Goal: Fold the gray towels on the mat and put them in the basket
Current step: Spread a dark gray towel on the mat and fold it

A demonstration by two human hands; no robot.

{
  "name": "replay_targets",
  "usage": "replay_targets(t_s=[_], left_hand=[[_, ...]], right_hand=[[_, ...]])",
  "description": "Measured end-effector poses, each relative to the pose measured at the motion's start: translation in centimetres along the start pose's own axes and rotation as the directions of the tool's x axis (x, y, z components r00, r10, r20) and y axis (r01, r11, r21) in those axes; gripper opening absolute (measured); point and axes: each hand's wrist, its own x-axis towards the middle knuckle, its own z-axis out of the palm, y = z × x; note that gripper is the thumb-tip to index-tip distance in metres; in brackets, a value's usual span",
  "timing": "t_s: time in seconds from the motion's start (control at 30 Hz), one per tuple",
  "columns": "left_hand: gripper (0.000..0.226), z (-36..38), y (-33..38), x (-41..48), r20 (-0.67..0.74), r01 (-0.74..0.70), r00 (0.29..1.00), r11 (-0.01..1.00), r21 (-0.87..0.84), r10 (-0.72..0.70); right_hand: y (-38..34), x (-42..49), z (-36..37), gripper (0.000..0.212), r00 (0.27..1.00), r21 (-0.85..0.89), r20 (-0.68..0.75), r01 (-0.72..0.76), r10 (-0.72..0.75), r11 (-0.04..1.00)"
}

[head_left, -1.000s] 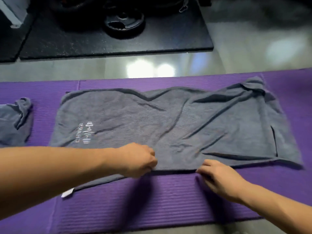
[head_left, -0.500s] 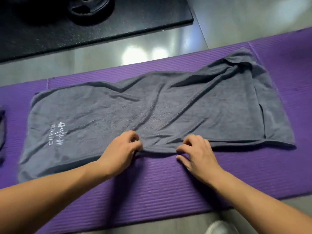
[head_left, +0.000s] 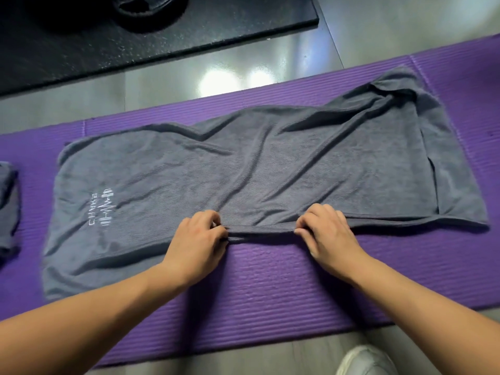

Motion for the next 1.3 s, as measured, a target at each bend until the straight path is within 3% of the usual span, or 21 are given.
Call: replay_targets(t_s=[0.27, 0.43, 0.57, 0.7, 0.8, 0.9, 1.0, 1.07, 1.13, 1.3], left_hand=[[0.015, -0.8, -0.6, -1.4, 0.101, -0.078, 0.989, 0.969, -0.234, 0.104], [0.008, -0.4, 1.0, -4.7, 0.176, -0.193, 0.955, 0.949, -0.248, 0.24], [0.019, -0.2, 2.0, -4.6, 0.236, -0.222, 0.939, 0.966, -0.135, 0.249], [0.033, -0.6, 2.5, -0.5, 0.176, -0.188, 0.966, 0.982, -0.03, 0.19], [0.054, -1.1, 3.1, 3.6, 0.202, -0.134, 0.97, 0.991, -0.015, 0.134], [0.065, -1.5, 4.5, 6.9, 0.243, -0.154, 0.958, 0.988, -0.009, 0.152], [0.07, -1.0, 7.5, 9.5, 0.255, -0.138, 0.955, 0.988, -0.063, 0.149], [0.069, -0.1, 9.9, 11.0, 0.273, -0.15, 0.948, 0.987, -0.061, 0.162], [0.071, 0.7, 12.0, 12.4, 0.292, -0.157, 0.943, 0.987, -0.042, 0.162], [0.076, 1.6, 14.8, 14.6, 0.342, -0.09, 0.936, 0.996, 0.008, 0.082]], right_hand=[[0.6, -0.3, -0.9, 0.008, 0.986, -0.002, 0.119, 0.118, -0.117, 0.993], [0.2, -2.9, -1.5, 0.018, 0.947, 0.023, 0.235, 0.219, -0.219, 0.975], [-0.1, -3.9, -2.1, 0.024, 0.968, 0.072, 0.235, 0.075, -0.09, 0.995], [2.3, -2.9, -4.0, 0.01, 0.987, 0.117, -0.047, -0.147, 0.153, 0.982], [6.1, -2.4, -6.9, 0.012, 0.869, 0.105, -0.268, -0.402, 0.415, 0.91], [10.8, -3.2, -10.3, 0.036, 0.641, 0.151, -0.384, -0.667, 0.665, 0.729], [14.9, -4.7, -12.9, 0.059, 0.392, 0.216, -0.311, -0.858, 0.866, 0.466], [16.5, -5.4, -13.9, 0.067, 0.292, 0.301, -0.215, -0.888, 0.932, 0.348], [17.7, -5.6, -14.3, 0.059, 0.263, 0.319, -0.165, -0.898, 0.951, 0.303], [20.0, -5.3, -14.1, 0.038, 0.284, 0.332, -0.118, -0.892, 0.951, 0.308]])
